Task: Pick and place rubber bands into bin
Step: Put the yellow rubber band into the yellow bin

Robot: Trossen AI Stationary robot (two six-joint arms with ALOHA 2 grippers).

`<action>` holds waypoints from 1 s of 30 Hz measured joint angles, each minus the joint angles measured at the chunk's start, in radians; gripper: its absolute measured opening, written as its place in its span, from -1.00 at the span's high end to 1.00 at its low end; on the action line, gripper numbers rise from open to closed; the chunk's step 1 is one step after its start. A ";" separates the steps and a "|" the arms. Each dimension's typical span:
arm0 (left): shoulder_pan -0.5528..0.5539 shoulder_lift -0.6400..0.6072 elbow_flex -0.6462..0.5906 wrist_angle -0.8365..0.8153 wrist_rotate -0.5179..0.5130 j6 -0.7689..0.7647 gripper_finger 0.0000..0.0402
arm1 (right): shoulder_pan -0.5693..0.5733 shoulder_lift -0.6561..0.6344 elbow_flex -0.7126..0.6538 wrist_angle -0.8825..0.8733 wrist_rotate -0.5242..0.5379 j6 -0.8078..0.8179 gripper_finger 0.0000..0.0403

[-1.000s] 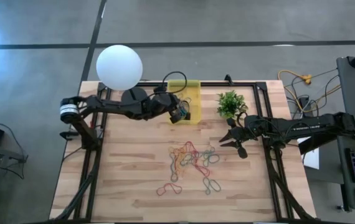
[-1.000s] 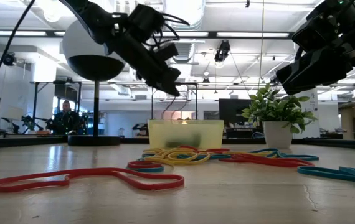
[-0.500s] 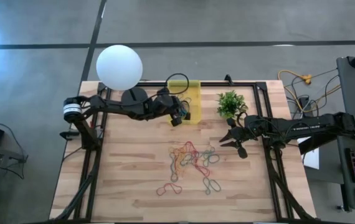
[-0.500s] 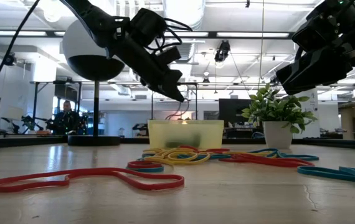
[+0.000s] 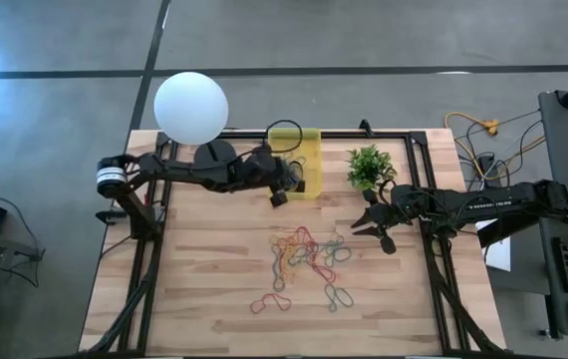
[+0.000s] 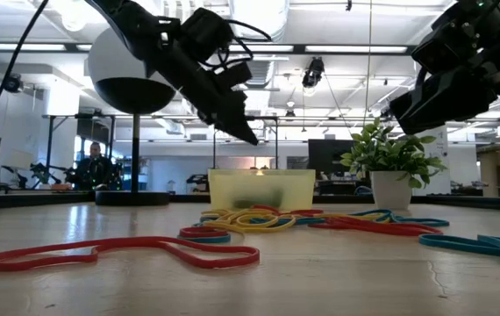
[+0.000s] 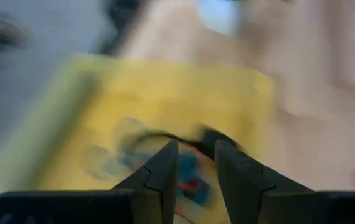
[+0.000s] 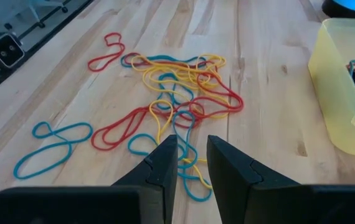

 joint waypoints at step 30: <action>-0.253 0.113 -0.011 -0.303 0.174 -0.100 0.56 | 0.000 0.000 -0.024 0.033 0.000 -0.021 0.62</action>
